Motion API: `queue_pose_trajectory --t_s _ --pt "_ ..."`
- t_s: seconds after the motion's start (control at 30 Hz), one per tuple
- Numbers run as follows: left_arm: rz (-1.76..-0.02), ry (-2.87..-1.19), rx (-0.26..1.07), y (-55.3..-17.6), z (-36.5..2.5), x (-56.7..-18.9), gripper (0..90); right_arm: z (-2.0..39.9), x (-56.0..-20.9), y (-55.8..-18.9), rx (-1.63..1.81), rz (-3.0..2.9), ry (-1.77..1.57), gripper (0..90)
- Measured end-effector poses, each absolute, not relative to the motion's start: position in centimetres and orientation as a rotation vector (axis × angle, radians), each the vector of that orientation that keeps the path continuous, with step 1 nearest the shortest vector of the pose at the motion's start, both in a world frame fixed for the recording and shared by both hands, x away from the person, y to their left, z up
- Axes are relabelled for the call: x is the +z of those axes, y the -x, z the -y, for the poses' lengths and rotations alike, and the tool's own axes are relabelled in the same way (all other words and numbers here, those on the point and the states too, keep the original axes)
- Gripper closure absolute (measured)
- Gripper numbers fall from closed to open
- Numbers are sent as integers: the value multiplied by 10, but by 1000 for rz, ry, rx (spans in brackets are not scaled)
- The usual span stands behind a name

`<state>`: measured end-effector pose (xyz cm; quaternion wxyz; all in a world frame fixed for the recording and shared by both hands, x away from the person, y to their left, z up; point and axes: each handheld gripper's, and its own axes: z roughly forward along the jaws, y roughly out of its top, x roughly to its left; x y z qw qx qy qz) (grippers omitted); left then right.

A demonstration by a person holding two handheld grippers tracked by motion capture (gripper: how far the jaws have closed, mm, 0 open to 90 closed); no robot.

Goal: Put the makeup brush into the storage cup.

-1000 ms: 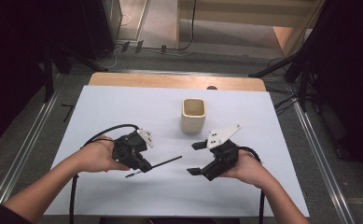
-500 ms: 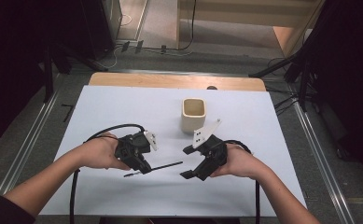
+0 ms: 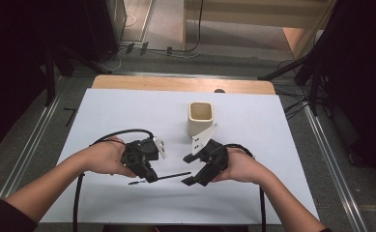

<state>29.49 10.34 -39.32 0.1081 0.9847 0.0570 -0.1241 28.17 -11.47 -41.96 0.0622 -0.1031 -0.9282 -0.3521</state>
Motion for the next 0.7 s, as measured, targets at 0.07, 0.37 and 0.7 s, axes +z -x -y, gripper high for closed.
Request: queue_pose_trajectory --t_s 0.07,0.37,0.7 --pt "-151 -2907 -361 -295 -103 -393 853 112 -420 -282 -1073 2800 305 306" --pt "-118 -2904 -355 -293 -97 -394 853 102 -428 -279 -1065 2799 274 397" --pt "-116 -2892 -359 -292 -94 -394 853 98 -431 -279 -1068 2779 273 591"
